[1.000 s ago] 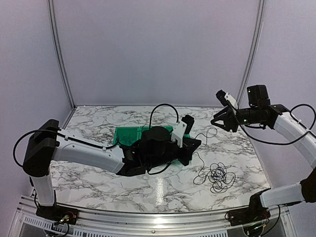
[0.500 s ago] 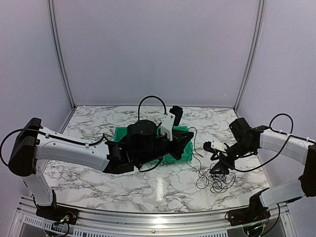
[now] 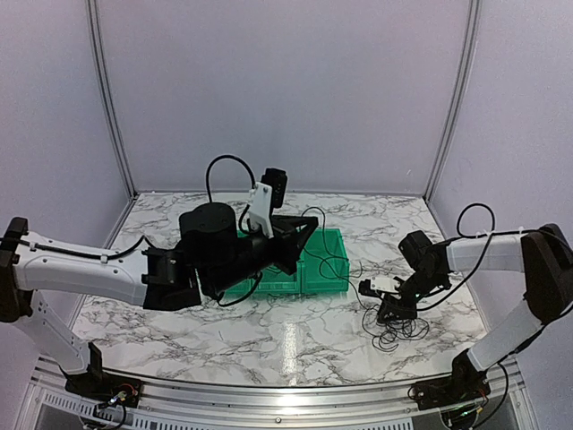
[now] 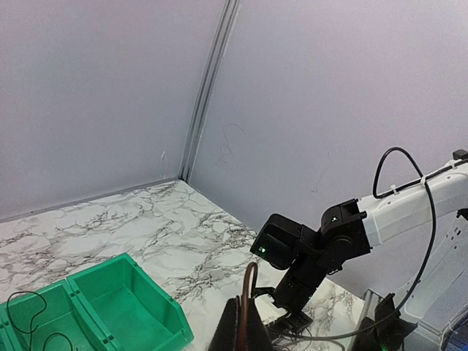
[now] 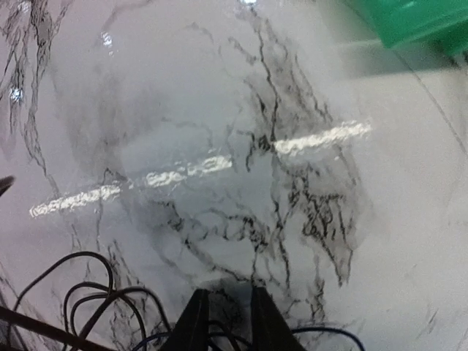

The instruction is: Untangle the cables

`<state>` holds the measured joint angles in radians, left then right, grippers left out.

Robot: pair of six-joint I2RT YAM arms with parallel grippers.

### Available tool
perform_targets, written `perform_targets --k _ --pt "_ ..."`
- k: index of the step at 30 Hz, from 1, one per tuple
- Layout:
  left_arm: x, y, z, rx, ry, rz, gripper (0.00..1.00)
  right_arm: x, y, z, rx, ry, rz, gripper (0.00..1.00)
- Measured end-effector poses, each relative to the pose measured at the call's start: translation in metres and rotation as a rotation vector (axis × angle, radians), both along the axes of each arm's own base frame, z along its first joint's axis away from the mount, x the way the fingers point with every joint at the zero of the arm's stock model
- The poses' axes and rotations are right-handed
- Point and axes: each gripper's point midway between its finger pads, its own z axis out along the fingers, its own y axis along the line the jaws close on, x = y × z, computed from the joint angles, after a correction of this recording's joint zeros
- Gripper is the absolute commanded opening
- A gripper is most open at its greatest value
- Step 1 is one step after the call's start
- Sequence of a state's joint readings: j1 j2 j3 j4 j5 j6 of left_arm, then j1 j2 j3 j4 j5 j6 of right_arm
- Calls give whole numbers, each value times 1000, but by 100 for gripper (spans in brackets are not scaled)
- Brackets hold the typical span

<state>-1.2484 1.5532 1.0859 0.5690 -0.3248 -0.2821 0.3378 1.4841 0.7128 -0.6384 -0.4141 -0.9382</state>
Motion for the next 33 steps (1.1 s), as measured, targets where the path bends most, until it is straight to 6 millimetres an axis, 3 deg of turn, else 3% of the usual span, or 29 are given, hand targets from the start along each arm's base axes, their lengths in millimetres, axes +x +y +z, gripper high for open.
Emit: perform_targets --k 8,12,19,33 --pt "0 50 46 35 -81 101 0 9 3 -2 10 -36 -3 25" --pt "1 74 75 53 -133 161 0 13 4 -2 17 -50 -9 39" --pt "3 99 118 69 -198 229 0 21 6 -2 20 -82 -26 52" --pt "3 148 239 70 -332 369 0 28 -7 -1 23 -85 -93 56"
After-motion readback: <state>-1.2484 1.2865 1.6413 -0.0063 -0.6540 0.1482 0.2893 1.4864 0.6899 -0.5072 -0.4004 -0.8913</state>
